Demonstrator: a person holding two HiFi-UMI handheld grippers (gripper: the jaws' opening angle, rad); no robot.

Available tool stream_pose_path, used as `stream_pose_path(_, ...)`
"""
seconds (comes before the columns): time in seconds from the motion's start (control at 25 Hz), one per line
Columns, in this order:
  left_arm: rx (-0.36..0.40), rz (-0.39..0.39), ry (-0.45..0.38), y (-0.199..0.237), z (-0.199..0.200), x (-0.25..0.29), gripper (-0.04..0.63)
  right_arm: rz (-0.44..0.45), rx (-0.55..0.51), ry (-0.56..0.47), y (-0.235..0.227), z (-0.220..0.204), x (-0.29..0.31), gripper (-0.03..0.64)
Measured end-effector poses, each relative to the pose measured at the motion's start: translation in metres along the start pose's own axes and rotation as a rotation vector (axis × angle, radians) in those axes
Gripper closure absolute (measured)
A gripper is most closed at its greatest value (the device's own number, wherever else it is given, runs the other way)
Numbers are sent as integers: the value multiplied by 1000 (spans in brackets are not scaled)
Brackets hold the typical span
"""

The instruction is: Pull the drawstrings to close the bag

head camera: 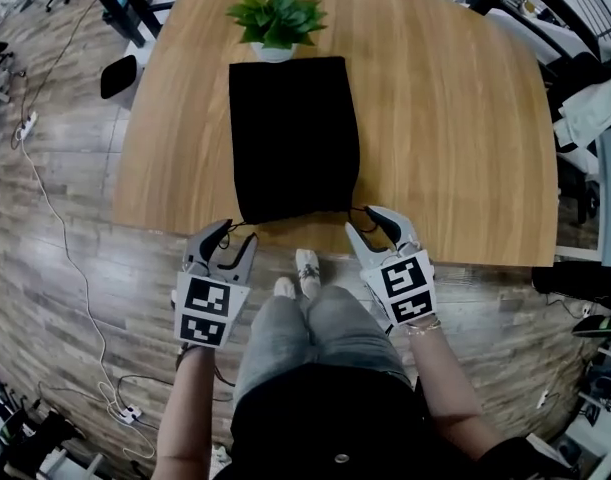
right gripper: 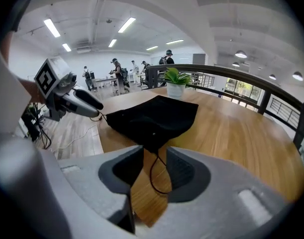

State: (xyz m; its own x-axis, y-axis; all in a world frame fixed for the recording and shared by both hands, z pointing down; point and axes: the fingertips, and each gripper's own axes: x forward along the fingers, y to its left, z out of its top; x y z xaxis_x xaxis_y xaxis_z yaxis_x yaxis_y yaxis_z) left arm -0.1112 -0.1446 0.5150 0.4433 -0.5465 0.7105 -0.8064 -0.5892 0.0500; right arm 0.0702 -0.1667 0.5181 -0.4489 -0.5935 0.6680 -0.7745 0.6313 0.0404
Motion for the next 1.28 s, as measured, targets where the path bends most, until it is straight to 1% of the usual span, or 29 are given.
stream_pose_path(0.08, 40, -6, 30, 5, -3, 6, 431, 11, -42, 31, 0, -3, 6, 476)
stream_pose_path(0.2, 83, -21, 85, 12, -10, 14, 425, 30, -51, 61, -1, -9, 14, 476)
stream_pose_path(0.28, 100, -33, 120, 18, -17, 19, 425, 38, -47, 75, -3, -13, 19, 476)
stream_pose_path(0.36, 111, -31, 137, 23, -22, 23, 427, 46, -49, 90, -5, -18, 24, 476)
stream_pose_path(0.44, 121, -39, 147, 24, -23, 26, 449, 54, -61, 99, -6, -21, 29, 476)
stream_pose_path(0.52, 121, -53, 161, 22, -25, 28, 465, 61, -86, 103, -6, -20, 33, 476)
stream_pose_path(0.72, 94, -89, 191, 10, -35, 35, 465, 64, -204, 118, -8, -14, 40, 476)
stream_pose_path(0.84, 80, -92, 187, 7, -37, 38, 465, 70, -244, 119, -8, -15, 43, 486)
stream_pose_path(0.92, 73, -88, 184, 7, -36, 40, 466, 85, -248, 120, -7, -16, 45, 488)
stream_pose_path(1.0, 77, -88, 173, 9, -30, 41, 491, 106, -246, 117, -5, -17, 45, 502)
stream_pose_path(1.16, 71, -100, 174, 8, -30, 44, 515, 139, -248, 103, 3, -18, 45, 574)
stream_pose_path(1.28, 67, -101, 170, 7, -31, 44, 523, 143, -229, 95, 3, -19, 45, 581)
